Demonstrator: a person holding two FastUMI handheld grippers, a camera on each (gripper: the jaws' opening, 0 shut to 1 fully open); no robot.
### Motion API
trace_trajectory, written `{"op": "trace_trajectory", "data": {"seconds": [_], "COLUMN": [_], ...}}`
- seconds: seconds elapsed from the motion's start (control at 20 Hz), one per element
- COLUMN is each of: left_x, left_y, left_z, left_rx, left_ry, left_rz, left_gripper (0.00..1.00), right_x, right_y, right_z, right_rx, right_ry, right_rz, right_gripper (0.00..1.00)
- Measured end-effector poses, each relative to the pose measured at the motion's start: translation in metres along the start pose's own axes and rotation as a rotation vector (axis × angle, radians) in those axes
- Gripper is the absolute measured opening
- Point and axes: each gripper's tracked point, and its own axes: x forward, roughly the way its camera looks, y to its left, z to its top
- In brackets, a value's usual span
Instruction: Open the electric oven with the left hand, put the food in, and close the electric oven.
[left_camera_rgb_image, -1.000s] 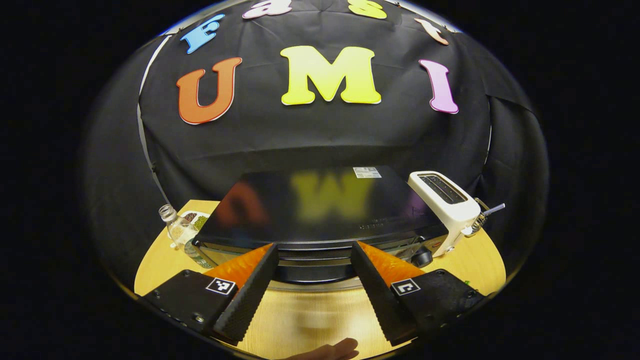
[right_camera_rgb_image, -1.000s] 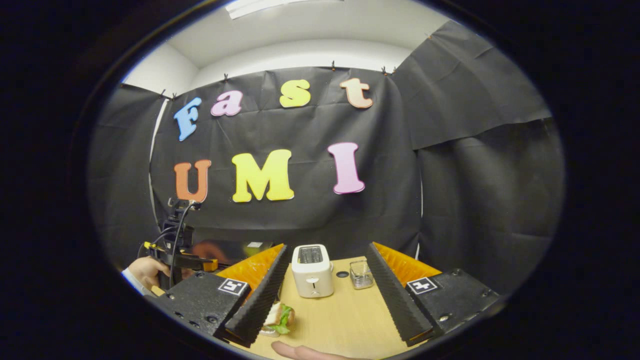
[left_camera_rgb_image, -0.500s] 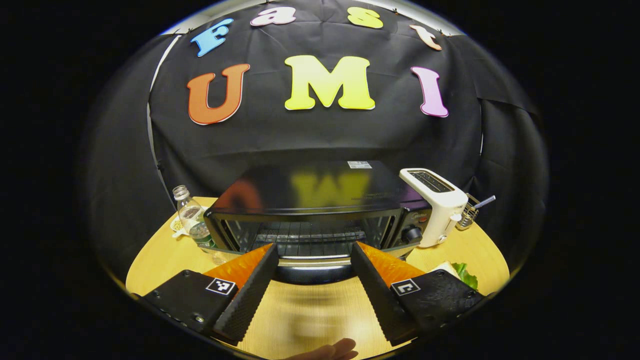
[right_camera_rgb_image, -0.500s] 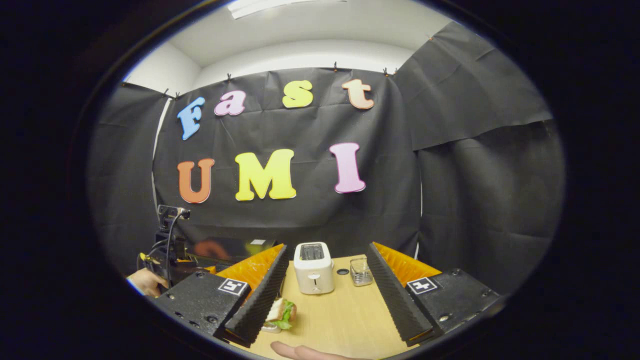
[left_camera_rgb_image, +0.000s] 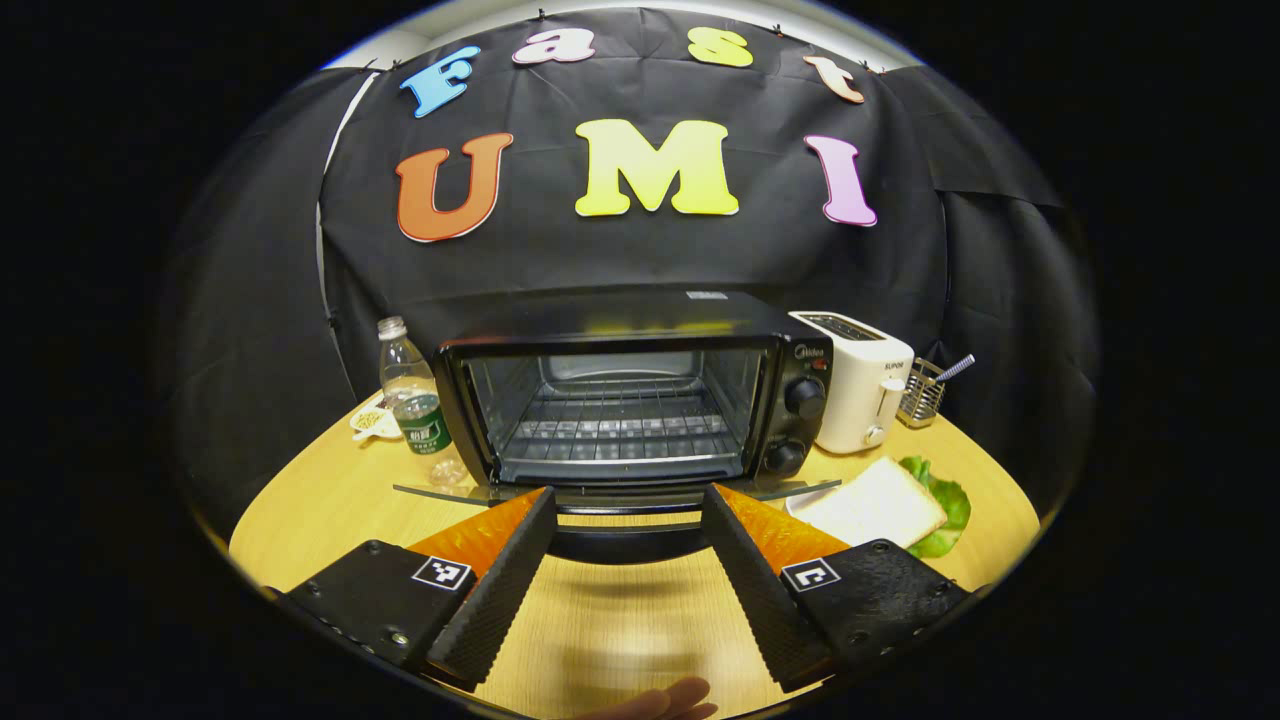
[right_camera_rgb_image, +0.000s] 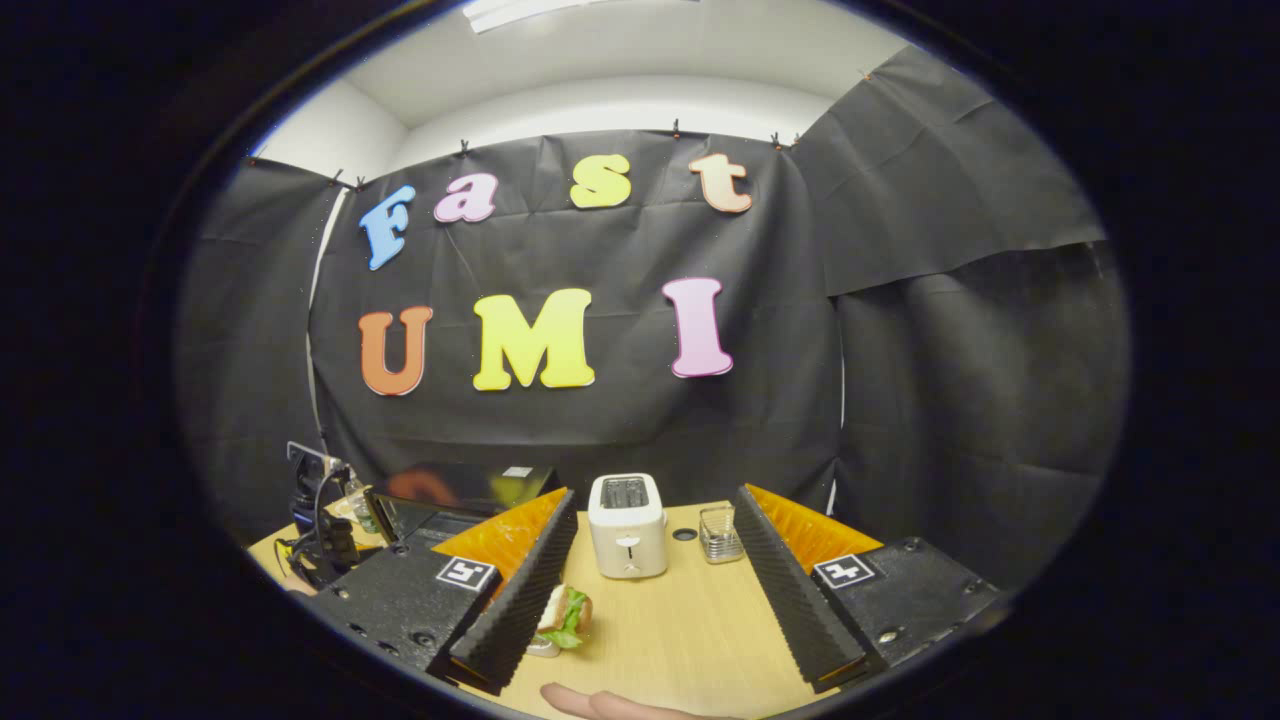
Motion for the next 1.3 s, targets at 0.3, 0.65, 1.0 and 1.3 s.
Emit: {"op": "trace_trajectory", "data": {"seconds": [0.3, 0.65, 1.0, 1.3], "left_x": [-0.006, 0.002, -0.003, -0.044], "left_y": [-0.003, -0.004, -0.004, 0.013], "left_z": [-0.047, -0.091, -0.090, -0.015], "left_rx": [-0.001, -0.032, -0.049, -0.076], "left_ry": [0.042, 0.122, 0.095, -0.071], "left_rz": [-0.002, -0.002, -0.018, -0.027], "left_gripper": [0.97, 0.94, 0.95, 0.94], "right_x": [0.005, 0.013, 0.026, 0.039], "right_y": [0.003, 0.007, 0.022, 0.029], "right_z": [-0.012, -0.026, -0.046, -0.053], "right_rx": [-0.006, -0.014, -0.019, -0.045], "right_ry": [0.026, 0.050, 0.137, 0.213], "right_rz": [0.003, 0.018, 0.047, 0.071], "right_gripper": [1.00, 0.91, 1.00, 1.00]}}
